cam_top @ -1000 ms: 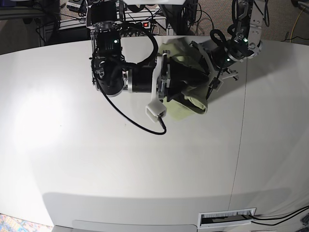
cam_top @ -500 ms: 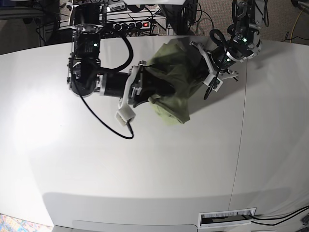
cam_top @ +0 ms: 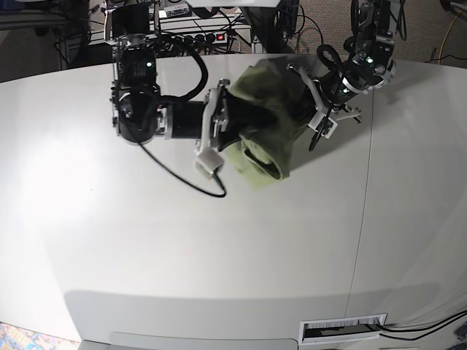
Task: Fold the T-shirt properly
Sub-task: 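Lift the bundle with both grippers and turn it over, then release the right gripper and tuck the bundle's loose edge under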
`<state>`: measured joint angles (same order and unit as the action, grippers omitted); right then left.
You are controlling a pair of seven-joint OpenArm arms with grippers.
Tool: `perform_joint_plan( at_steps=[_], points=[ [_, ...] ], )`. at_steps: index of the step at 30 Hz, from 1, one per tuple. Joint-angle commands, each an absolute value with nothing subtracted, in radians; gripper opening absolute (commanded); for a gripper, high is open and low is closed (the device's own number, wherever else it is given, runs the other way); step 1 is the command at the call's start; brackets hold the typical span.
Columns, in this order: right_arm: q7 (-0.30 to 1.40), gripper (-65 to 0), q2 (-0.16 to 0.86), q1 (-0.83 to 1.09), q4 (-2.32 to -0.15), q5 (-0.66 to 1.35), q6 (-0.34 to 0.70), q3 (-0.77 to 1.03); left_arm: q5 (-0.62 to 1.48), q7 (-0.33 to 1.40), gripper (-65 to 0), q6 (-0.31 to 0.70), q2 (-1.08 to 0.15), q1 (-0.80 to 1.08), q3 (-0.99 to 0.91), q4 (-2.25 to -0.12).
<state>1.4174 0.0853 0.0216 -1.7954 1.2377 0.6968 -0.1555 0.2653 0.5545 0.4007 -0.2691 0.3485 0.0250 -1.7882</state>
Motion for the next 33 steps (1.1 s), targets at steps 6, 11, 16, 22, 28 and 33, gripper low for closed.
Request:
perform_joint_plan(
  at_steps=[6,11,16,22,28,33],
  points=[
    [1.396,-37.3,0.086,0.005,-1.812,1.2,0.698,-0.262,0.238,0.575,-63.7,0.385,-0.278,0.349,0.023,-1.793],
    [1.396,-37.3,0.085,-0.001,-1.814,1.371,0.698,-0.265,0.238,0.575,-63.7,0.385,-0.278,0.349,0.023,-1.793],
    [1.396,-37.4,0.075,-0.009,-1.843,1.43,0.698,-0.26,0.205,0.575,-63.7,0.383,-0.278,0.349,0.023,-1.795],
    [1.396,-37.4,0.075,-0.009,-1.853,1.462,0.698,-0.177,0.035,0.575,-63.7,0.3,-0.278,0.349,0.023,-1.869],
    [1.396,-37.5,0.06,-0.009,-1.853,1.484,0.698,-0.048,-0.153,0.576,-63.7,0.229,-0.278,0.349,0.023,-1.99],
    [1.396,-37.6,0.044,-0.02,-1.853,1.484,0.698,0.026,-0.208,0.576,-63.7,0.19,-0.282,0.349,0.023,-2.09]
  ],
)
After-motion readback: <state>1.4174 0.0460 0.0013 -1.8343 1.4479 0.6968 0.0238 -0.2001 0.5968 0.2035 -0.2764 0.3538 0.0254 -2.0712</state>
